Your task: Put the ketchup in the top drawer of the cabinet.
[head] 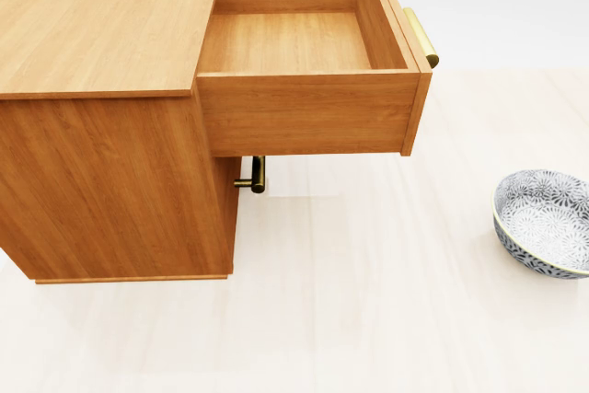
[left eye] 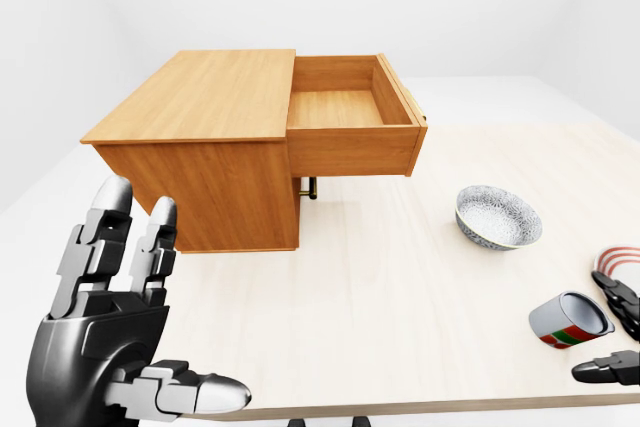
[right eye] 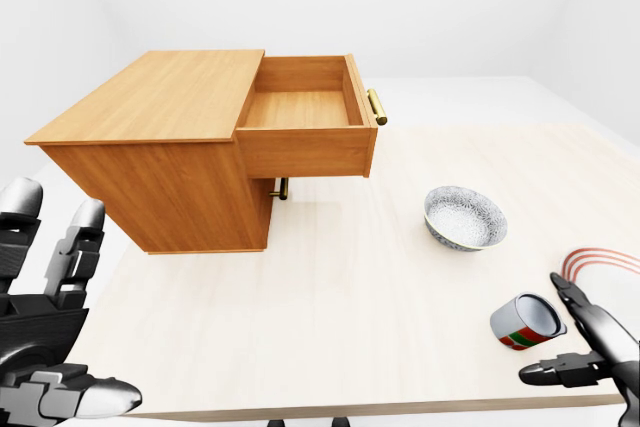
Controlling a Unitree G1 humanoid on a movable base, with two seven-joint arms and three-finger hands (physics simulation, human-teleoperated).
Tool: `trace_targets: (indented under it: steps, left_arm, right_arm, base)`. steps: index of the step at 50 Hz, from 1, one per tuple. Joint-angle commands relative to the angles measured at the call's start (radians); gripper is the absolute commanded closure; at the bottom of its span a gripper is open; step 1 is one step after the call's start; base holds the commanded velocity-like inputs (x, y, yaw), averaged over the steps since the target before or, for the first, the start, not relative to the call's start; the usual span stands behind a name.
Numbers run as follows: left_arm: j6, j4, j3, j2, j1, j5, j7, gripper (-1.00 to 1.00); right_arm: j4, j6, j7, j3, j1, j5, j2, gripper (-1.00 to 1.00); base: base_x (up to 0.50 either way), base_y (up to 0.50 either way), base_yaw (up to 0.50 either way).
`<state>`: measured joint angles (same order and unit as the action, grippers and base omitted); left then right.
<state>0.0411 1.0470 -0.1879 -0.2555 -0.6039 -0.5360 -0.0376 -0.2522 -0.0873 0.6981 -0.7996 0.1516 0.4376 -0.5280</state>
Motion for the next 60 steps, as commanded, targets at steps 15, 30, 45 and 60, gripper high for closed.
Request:
trace_targets:
  steps: [15,30,45,60]
  left_arm:
    - [-0.013,0.000,0.021,0.000,-0.011,0.019,-0.001,-1.00]
    - [-0.008,0.000,0.024,0.000,-0.007,0.022,0.001,-1.00]
    - [-0.017,0.000,0.023,-0.007,-0.012,0.017,0.005,-1.00]
    - [-0.043,0.000,0.019,-0.026,-0.032,0.001,0.010,-1.00]
  right_arm:
    - [-0.074,0.000,0.000,0.044,-0.007,-0.011,-0.013,-0.86]
    - [-0.066,0.000,0.000,0.055,0.001,-0.024,-0.007,1.00]
    - [0.161,0.000,0.000,0.046,0.001,0.032,0.061,1.00]
    - [0.752,0.000,0.000,0.100,-0.073,0.228,0.159,1.00]
  base:
    - [0.00,0.00,0.00]
    - [0.00,0.00,0.00]
    - [0.00,0.00,0.00]
    - [0.00,0.00,0.00]
